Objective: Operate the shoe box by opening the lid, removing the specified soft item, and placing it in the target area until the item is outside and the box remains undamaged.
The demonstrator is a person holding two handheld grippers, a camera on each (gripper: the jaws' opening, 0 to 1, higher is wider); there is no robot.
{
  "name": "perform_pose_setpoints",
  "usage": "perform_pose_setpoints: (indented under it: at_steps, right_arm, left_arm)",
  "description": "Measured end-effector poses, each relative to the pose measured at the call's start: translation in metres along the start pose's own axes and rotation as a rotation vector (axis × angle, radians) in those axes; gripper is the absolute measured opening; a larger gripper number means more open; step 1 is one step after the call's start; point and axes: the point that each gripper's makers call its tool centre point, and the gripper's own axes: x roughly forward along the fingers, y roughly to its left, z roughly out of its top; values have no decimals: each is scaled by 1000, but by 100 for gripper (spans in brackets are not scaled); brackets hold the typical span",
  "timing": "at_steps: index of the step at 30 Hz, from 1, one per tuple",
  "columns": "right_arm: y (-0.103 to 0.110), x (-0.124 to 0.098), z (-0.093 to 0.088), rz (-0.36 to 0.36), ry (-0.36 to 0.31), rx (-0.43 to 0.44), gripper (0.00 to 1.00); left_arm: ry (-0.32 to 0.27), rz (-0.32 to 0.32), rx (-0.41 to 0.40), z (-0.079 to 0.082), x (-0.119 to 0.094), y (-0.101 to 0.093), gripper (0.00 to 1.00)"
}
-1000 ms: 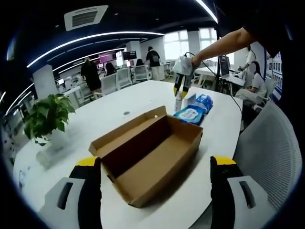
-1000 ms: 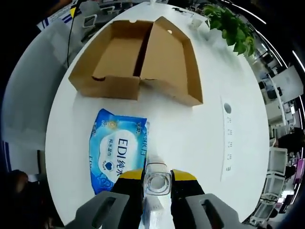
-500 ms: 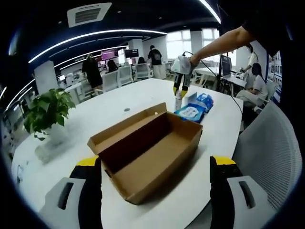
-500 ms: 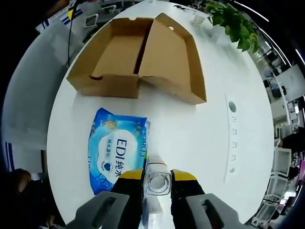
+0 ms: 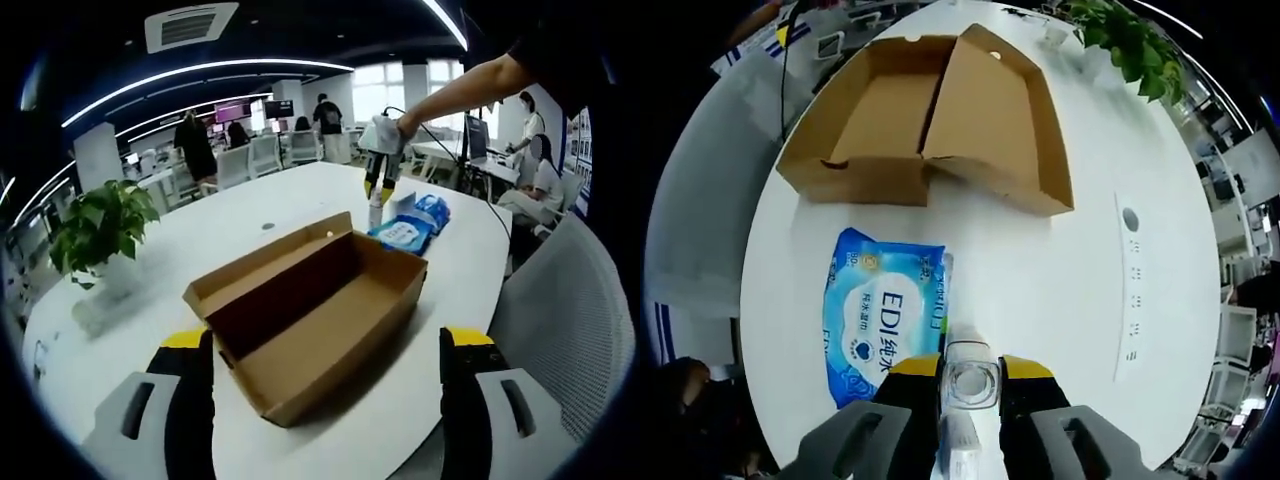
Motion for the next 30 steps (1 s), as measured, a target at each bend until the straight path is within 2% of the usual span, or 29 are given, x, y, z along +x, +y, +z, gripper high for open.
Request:
perform_pose_setpoints:
  at_steps: [15, 21, 30]
  right_arm:
    - [-8, -5, -1, -21, -8, 28, 19]
    - [-8, -6, 0, -29, -11, 37, 22]
    - [-9, -15, 9, -54, -47, 58, 28]
  left_arm:
    - [10, 20, -14, -3, -1, 6, 96]
    - [20, 45, -23, -6, -2, 12, 94]
    - [43, 84, -46, -16, -3, 20, 87]
